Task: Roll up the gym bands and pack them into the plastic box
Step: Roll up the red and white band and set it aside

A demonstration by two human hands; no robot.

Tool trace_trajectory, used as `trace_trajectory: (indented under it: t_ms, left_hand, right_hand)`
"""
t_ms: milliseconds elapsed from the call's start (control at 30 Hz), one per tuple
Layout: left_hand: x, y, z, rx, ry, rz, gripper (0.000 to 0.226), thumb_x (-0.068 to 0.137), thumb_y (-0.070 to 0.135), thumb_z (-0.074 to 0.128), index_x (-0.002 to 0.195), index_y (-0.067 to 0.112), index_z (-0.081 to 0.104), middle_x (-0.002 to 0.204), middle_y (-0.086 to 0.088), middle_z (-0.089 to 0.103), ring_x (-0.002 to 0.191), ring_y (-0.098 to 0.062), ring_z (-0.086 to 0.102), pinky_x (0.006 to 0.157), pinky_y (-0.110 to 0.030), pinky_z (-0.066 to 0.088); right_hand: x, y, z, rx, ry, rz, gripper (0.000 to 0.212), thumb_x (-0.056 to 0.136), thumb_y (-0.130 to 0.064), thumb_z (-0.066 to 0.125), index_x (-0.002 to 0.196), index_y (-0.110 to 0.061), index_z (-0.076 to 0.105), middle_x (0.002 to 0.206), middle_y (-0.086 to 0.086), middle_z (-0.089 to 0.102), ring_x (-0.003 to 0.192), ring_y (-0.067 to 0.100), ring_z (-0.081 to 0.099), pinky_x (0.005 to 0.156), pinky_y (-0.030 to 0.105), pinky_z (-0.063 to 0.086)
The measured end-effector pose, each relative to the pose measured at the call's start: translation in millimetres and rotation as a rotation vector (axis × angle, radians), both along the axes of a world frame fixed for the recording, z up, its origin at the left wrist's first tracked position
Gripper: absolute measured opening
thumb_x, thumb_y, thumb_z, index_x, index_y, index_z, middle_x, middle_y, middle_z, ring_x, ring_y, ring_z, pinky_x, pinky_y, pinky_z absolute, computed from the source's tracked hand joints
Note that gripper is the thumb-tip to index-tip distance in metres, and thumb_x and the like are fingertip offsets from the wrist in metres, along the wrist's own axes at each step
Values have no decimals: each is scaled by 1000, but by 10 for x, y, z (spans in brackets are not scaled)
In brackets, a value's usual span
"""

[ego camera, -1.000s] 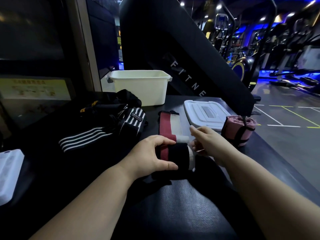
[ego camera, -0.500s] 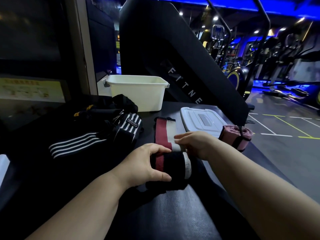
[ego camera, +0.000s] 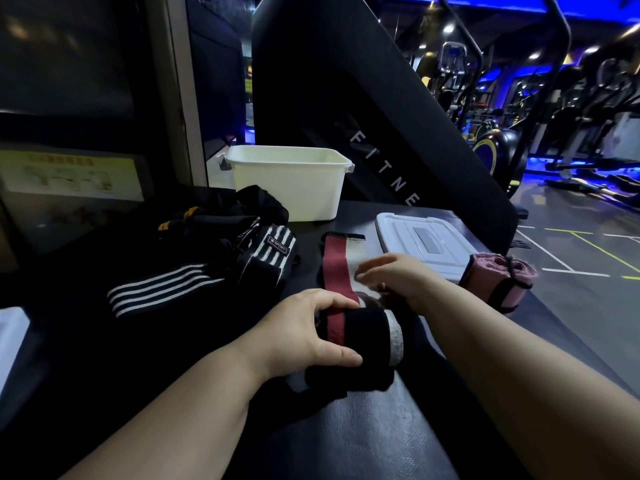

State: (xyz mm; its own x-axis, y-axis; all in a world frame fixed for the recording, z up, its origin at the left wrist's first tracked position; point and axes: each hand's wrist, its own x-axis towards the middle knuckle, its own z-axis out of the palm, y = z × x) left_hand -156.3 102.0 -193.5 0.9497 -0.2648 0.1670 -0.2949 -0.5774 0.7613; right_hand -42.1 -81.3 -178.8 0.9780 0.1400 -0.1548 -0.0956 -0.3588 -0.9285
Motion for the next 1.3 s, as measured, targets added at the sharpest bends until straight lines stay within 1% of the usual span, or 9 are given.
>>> trace_trajectory:
  t_ms: [100,267,367,567,800,1033,1133,1200,1300]
  left_hand:
    - [0,3,9,-26,15,-5,62,60,30,92,114,42,63,119,22,55,104,24,44,80,7,32]
    - [26,-2,9,-37,32,-4,63,61,31,92,117,40,65,119,21,57,105,19,48,84,3,36]
    - [34,-1,4,-50,40,-2,62,61,30,92,117,39,65,118,20,58,104,18,50,84,2,37]
    - [44,4,11,-68,64,-2,61,60,29,92,115,39,66,117,20,59,103,14,54,88,-3,42]
    - [53,2,22,-73,78,7,59,61,30,92,115,38,67,115,19,62,104,12,56,95,-14,46]
    - [67,2,14,-86,94,6,58,60,30,92,113,38,68,113,18,63,103,9,59,95,-19,49]
    - [68,3,13,-84,97,12,59,60,30,92,113,38,68,114,17,62,102,8,59,96,-21,49]
    - [65,2,17,-86,97,12,58,61,30,92,113,38,68,114,17,62,102,9,59,94,-18,49]
    - [67,-1,14,-84,82,2,57,62,28,91,113,36,68,114,17,63,101,11,58,91,-12,47]
  right_hand:
    - [147,25,4,50,-26,-22,24,82,-7,73,106,-9,69,81,10,68,64,17,60,58,26,50]
    - [353,76,-33,-38,-111,-24,21,92,-20,66,111,-14,68,78,-2,62,60,7,51,56,21,42]
    - [445,95,-50,-77,-100,-25,19,89,-15,69,108,-13,69,73,-2,63,59,6,54,56,17,43]
    - [633,86,-121,-129,-114,-10,35,84,4,67,117,-6,67,103,3,72,91,12,64,89,25,50]
    - [699,100,-168,-339,-252,-8,40,81,-5,73,120,-13,67,113,-2,71,90,3,59,82,14,39]
    - [732,90,-253,-419,-322,6,42,82,-20,76,123,-17,66,117,-3,69,105,10,62,92,20,43]
    - [712,107,-254,-563,-366,55,36,89,-25,68,125,-17,65,123,2,66,112,16,59,93,23,41]
    - [700,127,-261,-710,-410,120,34,95,-29,59,126,-16,63,130,7,60,120,22,53,99,27,38]
    - [667,146,-259,-786,-425,175,34,98,-37,52,125,-19,64,135,8,52,128,23,45,103,24,31]
